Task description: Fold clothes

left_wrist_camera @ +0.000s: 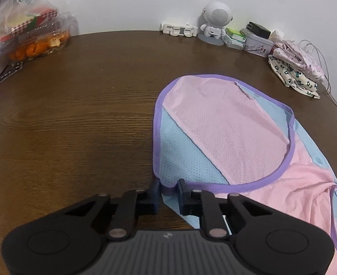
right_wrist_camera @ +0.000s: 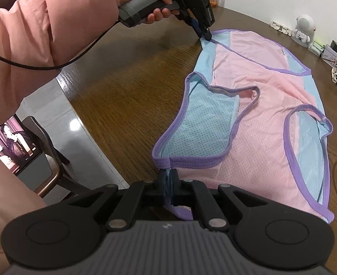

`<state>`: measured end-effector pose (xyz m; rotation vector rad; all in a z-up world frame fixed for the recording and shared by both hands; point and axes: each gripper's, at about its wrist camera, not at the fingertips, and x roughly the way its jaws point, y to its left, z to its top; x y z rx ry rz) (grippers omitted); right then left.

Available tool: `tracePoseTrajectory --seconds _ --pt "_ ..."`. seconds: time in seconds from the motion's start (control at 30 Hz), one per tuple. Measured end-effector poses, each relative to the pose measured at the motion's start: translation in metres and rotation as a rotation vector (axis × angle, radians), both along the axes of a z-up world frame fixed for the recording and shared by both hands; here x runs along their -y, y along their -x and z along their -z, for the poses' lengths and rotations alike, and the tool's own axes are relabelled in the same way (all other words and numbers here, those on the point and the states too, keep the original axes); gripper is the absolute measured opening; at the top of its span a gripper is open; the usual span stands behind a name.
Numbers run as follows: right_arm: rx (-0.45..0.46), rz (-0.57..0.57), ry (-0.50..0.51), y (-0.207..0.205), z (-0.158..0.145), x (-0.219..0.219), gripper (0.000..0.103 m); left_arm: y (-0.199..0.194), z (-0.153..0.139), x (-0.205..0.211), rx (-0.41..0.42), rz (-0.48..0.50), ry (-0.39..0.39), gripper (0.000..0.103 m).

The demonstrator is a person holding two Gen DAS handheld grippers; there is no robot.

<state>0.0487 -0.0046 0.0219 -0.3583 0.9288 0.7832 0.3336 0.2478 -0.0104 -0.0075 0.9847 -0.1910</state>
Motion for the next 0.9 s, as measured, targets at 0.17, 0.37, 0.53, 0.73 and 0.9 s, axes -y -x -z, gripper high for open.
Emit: tracePoseTrajectory --seconds 0.17,0.37,0.53,0.73,0.9 --pt "-0.007 -0.017 -0.016 -0.002 0.000 0.004 0.003 0.003 -0.002 0.008 0.025 -0.005 -0.045 0.002" --pt "-0.082 0.022 -0.169 -0.017 -0.002 0.032 0.002 -0.001 -0.031 0.017 0.080 -0.048 -0.040 0.002" --pt "-0.129 0.119 -0.399 -0.028 -0.007 0.083 0.002 -0.023 -0.062 0.061 0.135 -0.006 -0.077 0.002" --pt "-0.205 0.261 -0.483 -0.039 0.023 0.137 0.002 -0.069 -0.047 0.137 0.112 0.049 -0.162 0.003" --pt "-0.273 0.262 -0.491 -0.051 0.046 0.149 0.002 -0.092 -0.002 0.158 0.022 0.029 -0.202 0.008"
